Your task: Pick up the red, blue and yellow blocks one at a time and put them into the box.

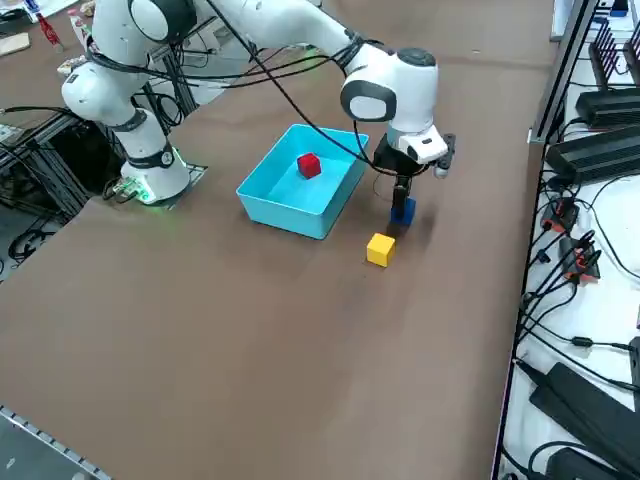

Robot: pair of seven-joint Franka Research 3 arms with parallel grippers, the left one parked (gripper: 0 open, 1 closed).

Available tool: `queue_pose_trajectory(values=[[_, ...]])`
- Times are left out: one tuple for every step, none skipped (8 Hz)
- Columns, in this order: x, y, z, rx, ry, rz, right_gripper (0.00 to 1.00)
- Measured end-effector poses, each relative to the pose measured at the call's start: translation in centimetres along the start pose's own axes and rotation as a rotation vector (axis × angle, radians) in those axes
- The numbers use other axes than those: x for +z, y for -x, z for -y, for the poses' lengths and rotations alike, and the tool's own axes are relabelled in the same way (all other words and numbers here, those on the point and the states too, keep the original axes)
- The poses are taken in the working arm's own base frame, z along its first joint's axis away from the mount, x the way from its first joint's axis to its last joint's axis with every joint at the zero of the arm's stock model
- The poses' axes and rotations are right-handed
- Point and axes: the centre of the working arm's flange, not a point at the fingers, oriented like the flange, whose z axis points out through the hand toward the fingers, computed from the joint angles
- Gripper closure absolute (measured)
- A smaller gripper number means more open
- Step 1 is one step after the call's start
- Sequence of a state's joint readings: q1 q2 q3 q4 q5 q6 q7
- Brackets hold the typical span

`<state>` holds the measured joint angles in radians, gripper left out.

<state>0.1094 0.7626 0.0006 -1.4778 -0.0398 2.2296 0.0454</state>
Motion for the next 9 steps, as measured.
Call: queue_pose_trajectory(values=[[0.6, 0.0, 0.0, 0.0, 0.0, 0.002, 0.02], [1.3, 0.0, 0.0, -0.001, 0.0, 0.004, 0.04], [1.8, 0.0, 0.1, -0.001, -0.001, 0.002, 0.14], [1.5, -0.1, 0.1, 0.004, -0.004, -0.005, 0.3], [1.1, -0.4, 0.2, 0.019, -0.007, -0.014, 0.3], [0.5, -0.6, 0.4, 0.042, -0.008, -0.024, 0.3], [-0.9, -0.5, 0.6, 0.066, -0.009, -0.02, 0.3], [-3.3, 0.2, 1.0, 0.087, -0.007, 0.002, 0.3], [-6.4, 1.7, 1.5, 0.1, -0.006, 0.024, 0.3]])
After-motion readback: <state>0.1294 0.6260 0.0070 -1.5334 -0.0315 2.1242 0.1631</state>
